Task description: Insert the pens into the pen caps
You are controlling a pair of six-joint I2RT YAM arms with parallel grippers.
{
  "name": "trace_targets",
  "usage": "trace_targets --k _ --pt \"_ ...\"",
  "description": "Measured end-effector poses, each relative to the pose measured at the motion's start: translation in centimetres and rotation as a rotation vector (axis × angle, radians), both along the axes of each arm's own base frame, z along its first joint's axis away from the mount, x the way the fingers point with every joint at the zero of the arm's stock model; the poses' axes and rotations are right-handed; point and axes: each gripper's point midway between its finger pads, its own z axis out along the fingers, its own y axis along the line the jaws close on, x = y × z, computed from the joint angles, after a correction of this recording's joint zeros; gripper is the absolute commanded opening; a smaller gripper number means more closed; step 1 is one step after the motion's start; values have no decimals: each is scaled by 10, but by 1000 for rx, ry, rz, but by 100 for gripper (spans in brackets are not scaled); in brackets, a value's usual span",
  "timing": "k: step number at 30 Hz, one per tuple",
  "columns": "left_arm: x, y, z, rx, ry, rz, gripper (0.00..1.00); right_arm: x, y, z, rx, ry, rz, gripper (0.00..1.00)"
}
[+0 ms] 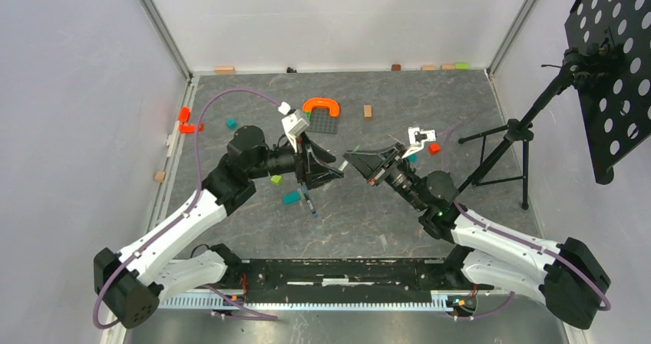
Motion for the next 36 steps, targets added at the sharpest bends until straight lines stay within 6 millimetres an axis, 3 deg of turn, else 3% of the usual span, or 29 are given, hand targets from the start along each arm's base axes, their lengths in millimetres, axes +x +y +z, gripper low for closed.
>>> trace_targets --k 6,11,15,22,24,25,26,27,29,32,36 --pt "4 -9 -20 30 91 -24 60 -2 4 -1 11 6 26 0" --pt "2 -12 -25 35 128 -48 45 -3 4 4 25 -2 30 0" --pt "1 -18 -27 39 157 -82 41 -3 4 4 25 -2 29 0" --pt "-2 -20 -28 43 172 -113 3 -2 4 3 28 3 27 0" --pt "-2 -21 -27 42 172 -116 2 -2 4 4 30 6 27 0" --pt "-3 -20 -27 42 173 -117 2 -2 4 4 32 8 26 2" --pt "-3 -21 -27 42 173 -118 2 -2 3 4 33 8 26 15" --pt "-3 -21 -26 43 174 -120 2 -2 3 4 34 8 27 35" --pt "-4 -20 -26 46 180 -122 2 -3 3 5 36 8 29 52" --pt "-5 -20 -24 56 194 -126 2 -2 4 1 13 4 24 65" --pt "-8 -18 -17 69 199 -136 4 1 -2 -9 -58 5 -18 70"
